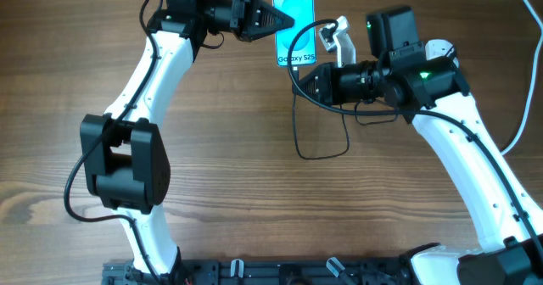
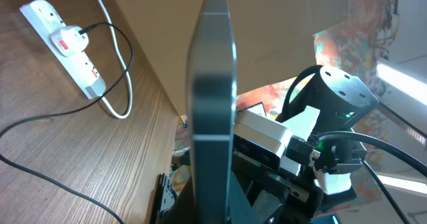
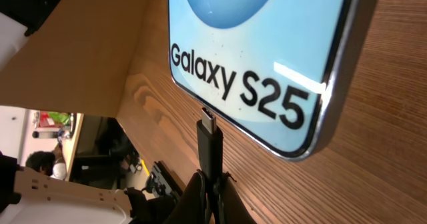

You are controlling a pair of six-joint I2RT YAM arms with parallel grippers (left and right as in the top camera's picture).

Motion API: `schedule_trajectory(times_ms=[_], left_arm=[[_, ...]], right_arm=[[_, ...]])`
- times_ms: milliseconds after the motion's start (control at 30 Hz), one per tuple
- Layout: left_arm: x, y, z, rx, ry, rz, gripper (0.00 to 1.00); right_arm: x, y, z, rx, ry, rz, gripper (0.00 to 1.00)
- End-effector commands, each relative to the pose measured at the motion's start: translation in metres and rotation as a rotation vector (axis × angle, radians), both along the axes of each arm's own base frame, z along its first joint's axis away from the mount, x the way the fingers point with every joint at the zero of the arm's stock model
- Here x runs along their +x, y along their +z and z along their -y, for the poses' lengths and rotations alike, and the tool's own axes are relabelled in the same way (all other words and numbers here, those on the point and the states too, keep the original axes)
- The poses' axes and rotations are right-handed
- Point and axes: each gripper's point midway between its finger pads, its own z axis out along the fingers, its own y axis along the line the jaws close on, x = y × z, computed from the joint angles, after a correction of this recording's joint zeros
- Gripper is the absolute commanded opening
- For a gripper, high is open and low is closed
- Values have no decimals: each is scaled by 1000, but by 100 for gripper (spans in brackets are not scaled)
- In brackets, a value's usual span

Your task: Plug charger to phone and switch on socket

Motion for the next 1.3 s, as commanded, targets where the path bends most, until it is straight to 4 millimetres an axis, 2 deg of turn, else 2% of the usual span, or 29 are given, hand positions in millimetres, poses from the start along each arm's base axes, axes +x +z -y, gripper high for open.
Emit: schedule_trajectory(times_ms=[0, 233, 333, 567, 900, 1267], left_arm=[[-13, 22, 0, -28, -37, 75, 4], [-13, 22, 0, -28, -37, 75, 4], [-13, 22, 0, -28, -37, 77, 4], [-13, 22, 0, -32, -36, 98, 4], [-13, 22, 0, -32, -37, 97, 4], [-13, 20, 0, -27, -36, 71, 4]], right_arm=[[4, 3, -3, 22, 8, -13, 5], [9, 2, 7, 21, -17, -23, 4], [2, 7, 4, 57, 30, -18, 4], [-1, 4, 5, 49, 31, -41, 4], [1, 9, 2, 71, 38, -25, 4], [4, 5, 4, 54, 6, -47, 4]])
